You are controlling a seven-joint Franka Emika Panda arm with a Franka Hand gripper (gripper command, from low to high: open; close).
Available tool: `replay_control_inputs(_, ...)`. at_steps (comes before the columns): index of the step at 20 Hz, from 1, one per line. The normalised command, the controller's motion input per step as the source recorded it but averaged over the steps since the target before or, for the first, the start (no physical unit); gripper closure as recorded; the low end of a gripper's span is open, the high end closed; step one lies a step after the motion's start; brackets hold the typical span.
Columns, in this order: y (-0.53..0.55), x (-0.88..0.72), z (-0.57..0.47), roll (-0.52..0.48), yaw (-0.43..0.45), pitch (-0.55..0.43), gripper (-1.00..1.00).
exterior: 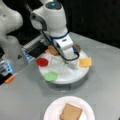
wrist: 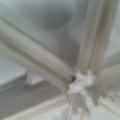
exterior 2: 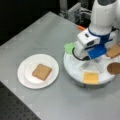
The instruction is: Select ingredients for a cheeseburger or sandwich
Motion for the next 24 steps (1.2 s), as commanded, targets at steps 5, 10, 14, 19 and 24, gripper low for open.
replay_control_inputs(5, 0.1, 0.06, 0.31, -0.024, -0.032, 0.12, -1.0)
replay_control_inputs(10, -0.04, 0.07, 0.24, 0.06, -0.29, 0.171, -1.0)
replay_control_inputs(14, -0.1, 0.02, 0.24, 0.098, -0.699, 0.12, -1.0)
replay_control_inputs(19, -0.08, 0.06, 0.18, 0.082, -0.783, 0.048, -1.0)
replay_control_inputs(24, -0.04, 0.13, 0.11, 0.068, -0.616, 0.031, -1.0)
